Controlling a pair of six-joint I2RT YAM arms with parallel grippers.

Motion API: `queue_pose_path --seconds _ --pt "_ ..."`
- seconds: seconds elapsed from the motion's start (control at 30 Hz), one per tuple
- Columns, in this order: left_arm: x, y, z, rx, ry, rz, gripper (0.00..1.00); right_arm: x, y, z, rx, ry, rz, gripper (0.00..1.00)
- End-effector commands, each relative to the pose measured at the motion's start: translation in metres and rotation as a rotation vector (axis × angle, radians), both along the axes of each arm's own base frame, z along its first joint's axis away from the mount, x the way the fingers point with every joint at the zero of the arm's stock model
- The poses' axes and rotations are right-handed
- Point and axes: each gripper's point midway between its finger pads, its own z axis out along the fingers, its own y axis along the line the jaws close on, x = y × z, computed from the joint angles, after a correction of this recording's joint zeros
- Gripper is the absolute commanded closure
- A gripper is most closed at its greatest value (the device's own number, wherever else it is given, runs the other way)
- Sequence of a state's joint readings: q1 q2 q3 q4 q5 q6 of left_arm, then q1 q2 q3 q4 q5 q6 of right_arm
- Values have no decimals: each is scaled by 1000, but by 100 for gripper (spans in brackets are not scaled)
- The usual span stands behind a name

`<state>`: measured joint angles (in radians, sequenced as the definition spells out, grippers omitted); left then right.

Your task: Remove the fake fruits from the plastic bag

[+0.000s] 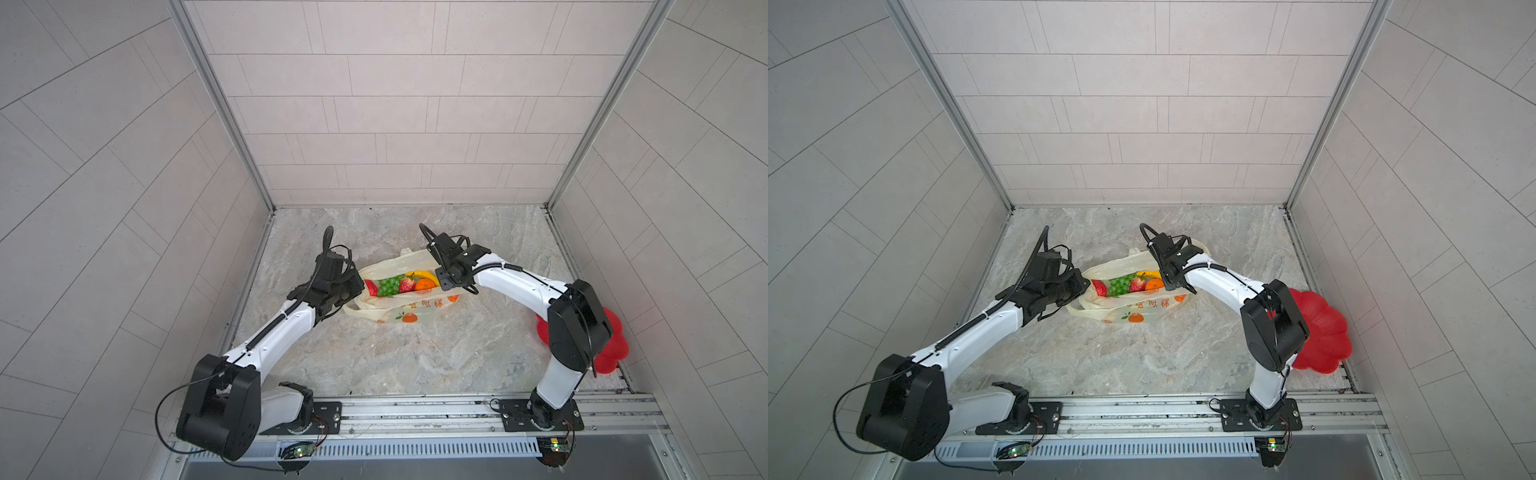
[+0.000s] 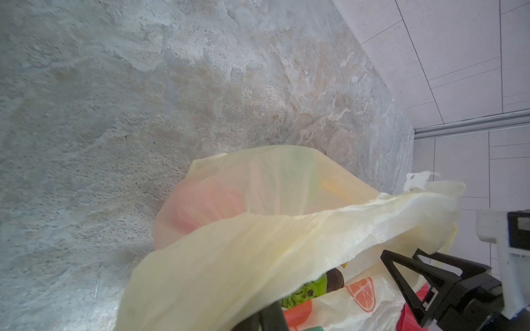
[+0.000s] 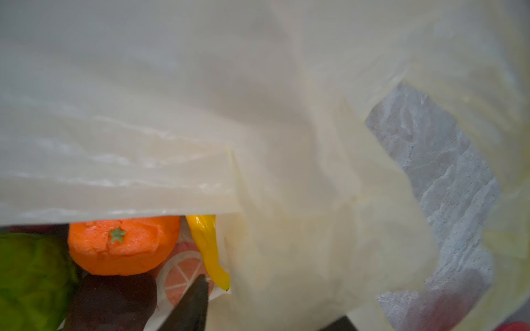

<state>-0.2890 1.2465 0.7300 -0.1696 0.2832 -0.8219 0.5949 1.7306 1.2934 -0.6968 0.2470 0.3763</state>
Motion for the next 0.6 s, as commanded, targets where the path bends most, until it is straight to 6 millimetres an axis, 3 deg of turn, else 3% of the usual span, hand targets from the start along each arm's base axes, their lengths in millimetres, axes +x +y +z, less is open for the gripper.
queue_pose_path --seconds 0.0,0.33,0.47,0.5,0.57 --pt "4 14 -10 12 39 53 100 -18 -13 -1 28 -6 -19 63" --pt "24 47 -26 -92 79 180 100 -49 -23 -31 162 -17 -49 83" --pt "24 41 -28 -79 108 136 100 -53 -12 -33 245 -10 -18 88" --pt "21 39 -28 -56 114 126 96 -52 -6 -28 274 -16 -3 88" --pt "11 37 -24 16 126 108 72 -52 5 -15 311 -40 29 89"
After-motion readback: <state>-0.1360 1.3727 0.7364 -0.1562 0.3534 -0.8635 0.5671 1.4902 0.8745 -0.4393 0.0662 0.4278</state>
